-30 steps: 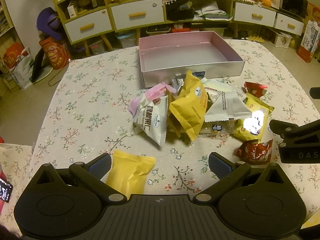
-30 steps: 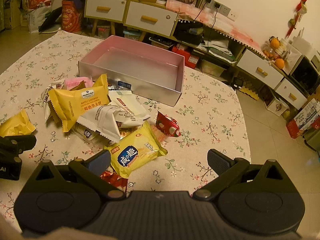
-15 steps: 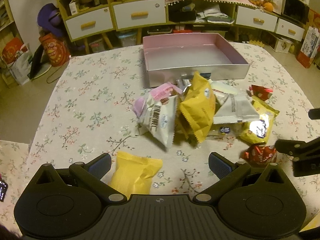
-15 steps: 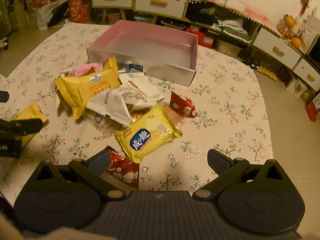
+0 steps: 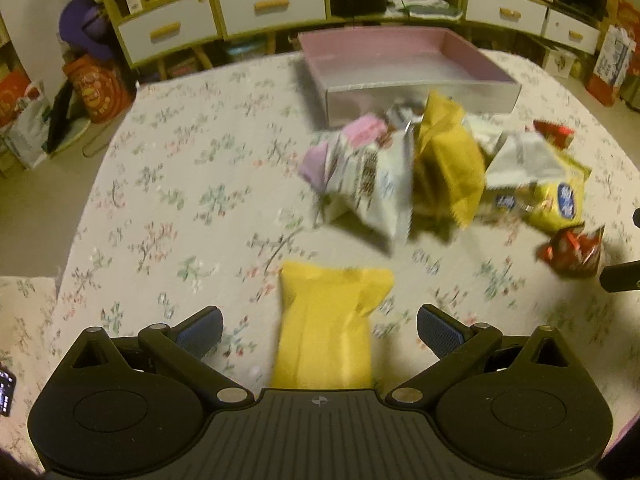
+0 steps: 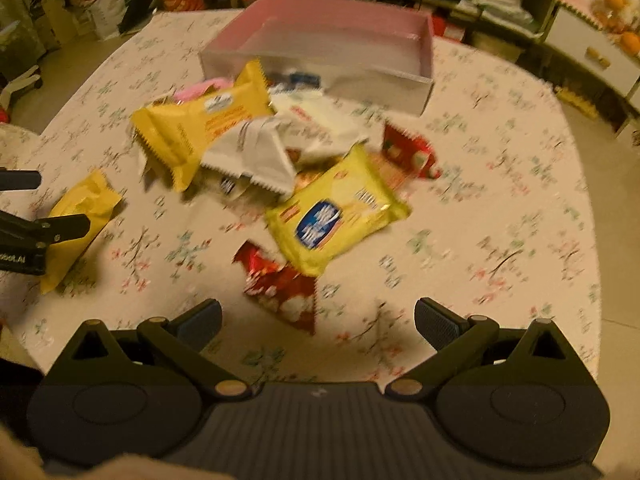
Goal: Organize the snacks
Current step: 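Close the left gripper on the yellow packet while the right gripper approaches the red wrapper, then close the right gripper on the red candy wrapper and lift it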
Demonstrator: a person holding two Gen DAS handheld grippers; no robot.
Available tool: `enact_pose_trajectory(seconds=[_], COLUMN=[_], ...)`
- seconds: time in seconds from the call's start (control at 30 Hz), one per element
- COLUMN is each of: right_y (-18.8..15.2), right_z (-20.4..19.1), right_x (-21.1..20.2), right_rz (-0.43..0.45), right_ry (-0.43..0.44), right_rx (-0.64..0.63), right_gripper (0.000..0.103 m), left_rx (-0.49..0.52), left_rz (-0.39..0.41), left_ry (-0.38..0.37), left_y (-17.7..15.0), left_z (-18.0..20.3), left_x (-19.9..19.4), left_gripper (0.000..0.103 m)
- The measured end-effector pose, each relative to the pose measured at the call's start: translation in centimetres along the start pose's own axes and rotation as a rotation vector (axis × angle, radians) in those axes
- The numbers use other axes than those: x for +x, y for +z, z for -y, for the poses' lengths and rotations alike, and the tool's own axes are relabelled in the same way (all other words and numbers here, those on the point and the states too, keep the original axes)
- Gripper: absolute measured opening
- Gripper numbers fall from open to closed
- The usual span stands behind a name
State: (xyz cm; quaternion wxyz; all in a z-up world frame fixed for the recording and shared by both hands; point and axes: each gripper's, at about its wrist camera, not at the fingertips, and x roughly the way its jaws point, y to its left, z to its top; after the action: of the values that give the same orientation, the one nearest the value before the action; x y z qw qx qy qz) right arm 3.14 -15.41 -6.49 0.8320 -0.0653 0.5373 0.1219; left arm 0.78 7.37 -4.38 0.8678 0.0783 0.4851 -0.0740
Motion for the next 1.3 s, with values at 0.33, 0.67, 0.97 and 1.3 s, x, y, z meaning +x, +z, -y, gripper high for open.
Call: enact_pose_trajectory(seconds=[0.33,0.67,0.97,1.3], right_y=[-0.1,0.3,0.6,0.8], right_z=[-0.9,-1.1,-0.5,-0.9], right_x=[1.0,2.2,2.9,3.0], right_rz=[-0.003,0.008,0.015,0.023], right_ry=[0.0,-0.011,-0.009,0.015], right_rx=[-0.066,-0.059,-0.013,-0.01], right_gripper=[0.097,0.086,0.074,0.05], left_rx=[0.007,0.064,0.072,0.07], left_rz=[-0.087,-0.112,-0.089,-0.065], left_ry=[-0.064,-0.047,-0.032,-0.025], left_y=[-1.4,-1.6,-1.5,-1.4], left_z=[-1.0,0.4,0.9,1.1], left_x=[0.8,1.5,1.3,1.0], left_gripper=[0.093,0.067,0.052,0.042])
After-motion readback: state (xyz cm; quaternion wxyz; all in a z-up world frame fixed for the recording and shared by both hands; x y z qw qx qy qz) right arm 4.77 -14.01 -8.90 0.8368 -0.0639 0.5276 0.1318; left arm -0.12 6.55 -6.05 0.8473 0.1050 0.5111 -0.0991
